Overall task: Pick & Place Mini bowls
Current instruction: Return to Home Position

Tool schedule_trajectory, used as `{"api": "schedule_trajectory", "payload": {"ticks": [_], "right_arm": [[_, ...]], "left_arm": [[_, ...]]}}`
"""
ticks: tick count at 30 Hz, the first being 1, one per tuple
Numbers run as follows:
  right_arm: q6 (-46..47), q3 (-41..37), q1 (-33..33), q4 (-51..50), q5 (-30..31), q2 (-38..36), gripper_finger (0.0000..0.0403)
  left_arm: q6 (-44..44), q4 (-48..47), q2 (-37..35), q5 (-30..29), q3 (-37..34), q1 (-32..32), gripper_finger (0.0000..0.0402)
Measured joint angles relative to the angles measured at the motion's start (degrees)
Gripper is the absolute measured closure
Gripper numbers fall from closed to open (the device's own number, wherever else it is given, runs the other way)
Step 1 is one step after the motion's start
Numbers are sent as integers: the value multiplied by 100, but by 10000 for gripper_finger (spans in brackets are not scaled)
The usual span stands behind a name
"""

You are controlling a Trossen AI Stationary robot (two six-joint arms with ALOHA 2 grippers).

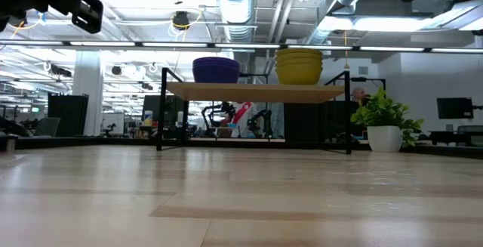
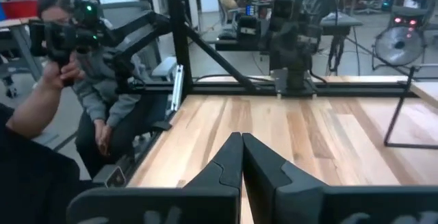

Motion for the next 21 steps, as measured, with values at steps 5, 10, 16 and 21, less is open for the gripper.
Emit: {"api": "schedule_trajectory", "payload": {"ticks": [5, 10, 16, 21], "right_arm": [[81, -120, 5, -18, 253, -6, 403], [416, -293, 5, -31, 244, -9, 403], [784, -400, -56, -132, 240, 83, 403], [917, -400, -115, -116, 234, 299, 403]], "left_arm": [[229, -76, -561, 1, -249, 0, 314], [249, -129, -831, 1, -334, 0, 314], [221, -179, -845, 50, -334, 2, 314], [221, -135, -845, 154, -334, 2, 314]]}}
